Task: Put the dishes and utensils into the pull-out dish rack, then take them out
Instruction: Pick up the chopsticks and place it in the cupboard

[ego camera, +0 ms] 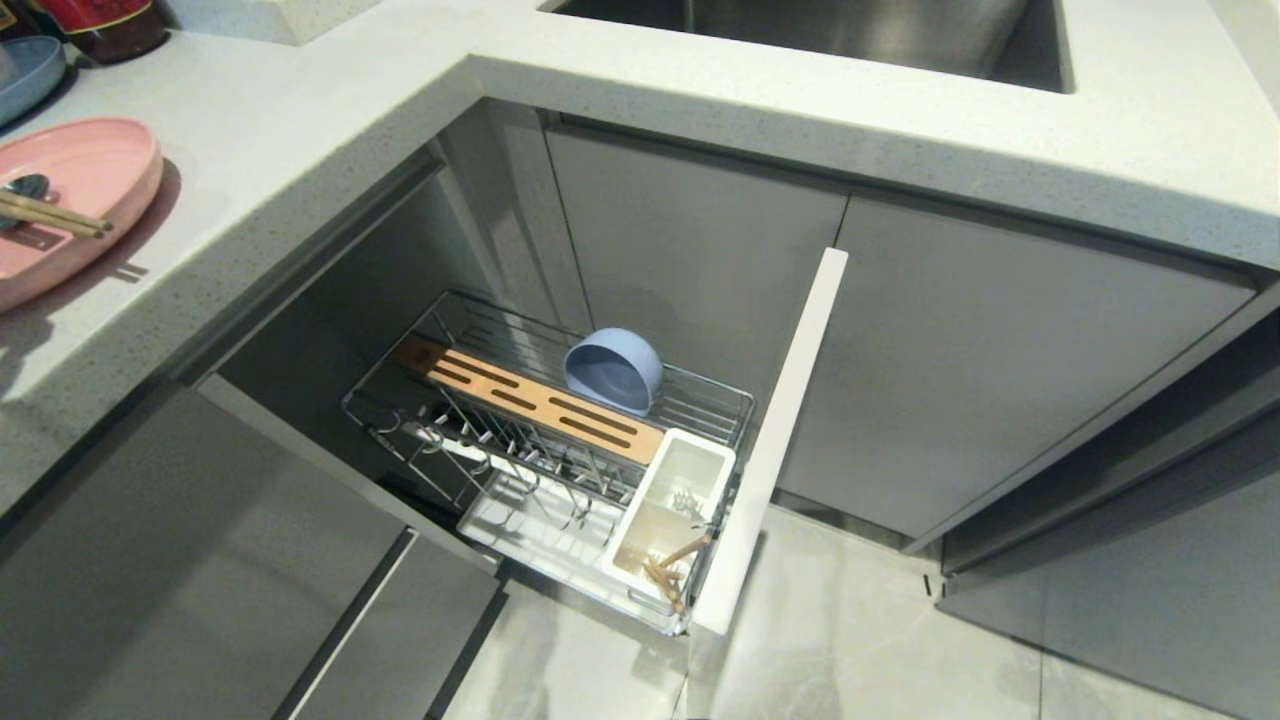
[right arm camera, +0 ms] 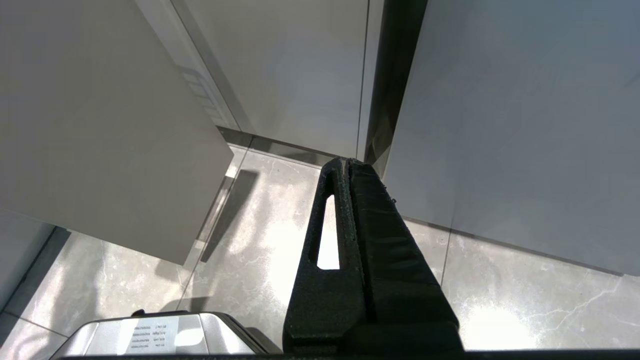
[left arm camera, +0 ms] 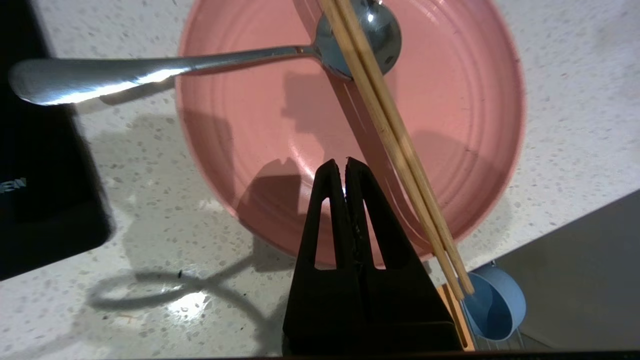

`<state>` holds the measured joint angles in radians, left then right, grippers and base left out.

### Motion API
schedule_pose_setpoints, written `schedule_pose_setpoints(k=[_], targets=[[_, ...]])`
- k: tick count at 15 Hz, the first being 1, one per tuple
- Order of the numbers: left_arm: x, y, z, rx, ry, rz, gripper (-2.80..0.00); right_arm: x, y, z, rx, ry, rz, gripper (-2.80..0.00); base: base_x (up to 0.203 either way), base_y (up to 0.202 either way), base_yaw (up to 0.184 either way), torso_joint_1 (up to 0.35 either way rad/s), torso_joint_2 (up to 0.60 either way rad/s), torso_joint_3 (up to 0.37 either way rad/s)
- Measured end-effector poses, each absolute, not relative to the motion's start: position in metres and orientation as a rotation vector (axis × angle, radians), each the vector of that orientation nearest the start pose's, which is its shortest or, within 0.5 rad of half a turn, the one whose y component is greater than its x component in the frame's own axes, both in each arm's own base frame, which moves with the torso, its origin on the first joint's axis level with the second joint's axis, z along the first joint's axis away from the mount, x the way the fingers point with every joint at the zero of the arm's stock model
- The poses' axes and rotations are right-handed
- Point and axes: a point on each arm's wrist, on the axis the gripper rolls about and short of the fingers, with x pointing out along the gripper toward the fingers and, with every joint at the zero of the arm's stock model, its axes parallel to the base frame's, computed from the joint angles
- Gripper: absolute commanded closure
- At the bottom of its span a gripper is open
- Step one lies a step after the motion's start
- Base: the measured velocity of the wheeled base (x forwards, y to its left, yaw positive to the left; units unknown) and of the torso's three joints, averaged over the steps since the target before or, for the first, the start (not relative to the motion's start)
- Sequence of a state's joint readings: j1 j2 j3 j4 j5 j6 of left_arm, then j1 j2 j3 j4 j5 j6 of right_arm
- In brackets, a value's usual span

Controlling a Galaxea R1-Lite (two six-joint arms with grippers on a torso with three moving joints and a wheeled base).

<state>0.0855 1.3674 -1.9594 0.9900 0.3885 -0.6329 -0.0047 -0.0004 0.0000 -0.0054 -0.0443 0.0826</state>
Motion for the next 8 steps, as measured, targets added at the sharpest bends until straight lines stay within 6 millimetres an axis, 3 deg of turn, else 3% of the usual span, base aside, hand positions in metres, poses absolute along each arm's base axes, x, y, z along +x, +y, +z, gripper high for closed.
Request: schedule_pose_setpoints(k=[1,8], targets=[[0.14,0.02,0.413,-0.55,0.25,0.574,-2.8,-0.023,-0.001,0.076,0.083,-0.008,-0.049,0.0,0.0,0.0,0.0,0.0,0.0,0.0],[0.158,0.014,0.407,-0.557,0.289,0.545,-2.8,-0.023,-0.001,0.076,0.083,-0.008,-0.049,0.0,0.0,0.0,0.0,0.0,0.0,0.0]])
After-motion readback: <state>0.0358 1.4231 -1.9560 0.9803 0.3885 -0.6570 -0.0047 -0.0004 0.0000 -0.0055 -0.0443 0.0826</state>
